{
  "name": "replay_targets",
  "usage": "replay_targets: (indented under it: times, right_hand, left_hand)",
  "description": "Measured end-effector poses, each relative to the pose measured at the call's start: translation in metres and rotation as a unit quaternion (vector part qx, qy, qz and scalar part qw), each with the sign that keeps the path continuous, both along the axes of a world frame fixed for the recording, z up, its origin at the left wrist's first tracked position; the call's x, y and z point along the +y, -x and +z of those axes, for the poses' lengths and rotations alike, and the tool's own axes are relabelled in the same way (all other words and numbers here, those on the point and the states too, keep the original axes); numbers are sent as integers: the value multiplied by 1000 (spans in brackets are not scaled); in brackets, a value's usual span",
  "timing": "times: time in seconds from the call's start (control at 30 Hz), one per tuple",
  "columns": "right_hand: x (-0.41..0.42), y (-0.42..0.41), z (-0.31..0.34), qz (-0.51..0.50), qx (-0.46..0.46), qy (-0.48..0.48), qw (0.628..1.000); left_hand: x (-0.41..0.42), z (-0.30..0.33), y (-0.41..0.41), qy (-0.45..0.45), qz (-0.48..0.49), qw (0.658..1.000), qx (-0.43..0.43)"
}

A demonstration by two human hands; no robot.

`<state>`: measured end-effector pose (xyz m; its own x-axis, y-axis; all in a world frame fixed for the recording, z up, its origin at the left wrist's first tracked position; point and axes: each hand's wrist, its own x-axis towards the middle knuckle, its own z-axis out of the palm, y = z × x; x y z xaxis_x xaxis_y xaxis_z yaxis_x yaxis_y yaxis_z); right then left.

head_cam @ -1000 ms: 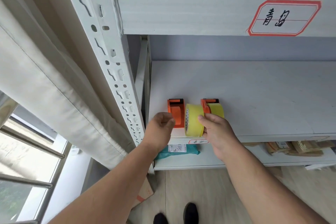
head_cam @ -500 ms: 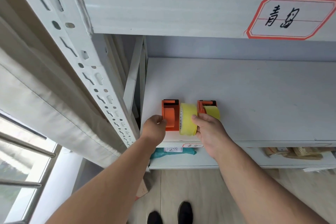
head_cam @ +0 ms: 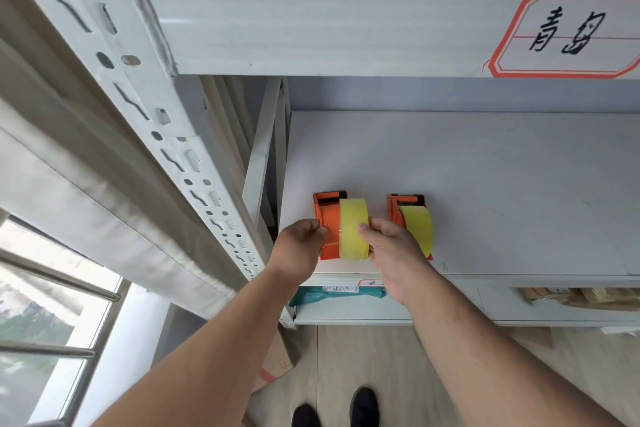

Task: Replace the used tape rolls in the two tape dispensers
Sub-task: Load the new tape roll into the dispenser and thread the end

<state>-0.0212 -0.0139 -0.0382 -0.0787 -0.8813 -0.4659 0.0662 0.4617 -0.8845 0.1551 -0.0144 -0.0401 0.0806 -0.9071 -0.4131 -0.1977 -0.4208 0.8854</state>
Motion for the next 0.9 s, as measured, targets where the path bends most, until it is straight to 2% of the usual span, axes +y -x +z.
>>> replay_targets:
  times: [0.27, 0.47, 0.77, 0.9]
  right_hand:
    - [-5, -2, -2, 14, -10, -5, 1000]
    - [-6, -4, 1, 58, 24, 13, 998]
    - [-1, -11, 1, 46, 32, 7, 998]
    - [6, -16, 3, 51, 72, 26, 996]
  left_hand:
    - [0, -7, -6, -2, -11, 999, 42]
    - [1, -10, -5, 7, -18, 998, 54]
    - [2, -7, 3, -18, -2, 994, 109]
    - [3, -9, 8, -24, -8, 991, 132]
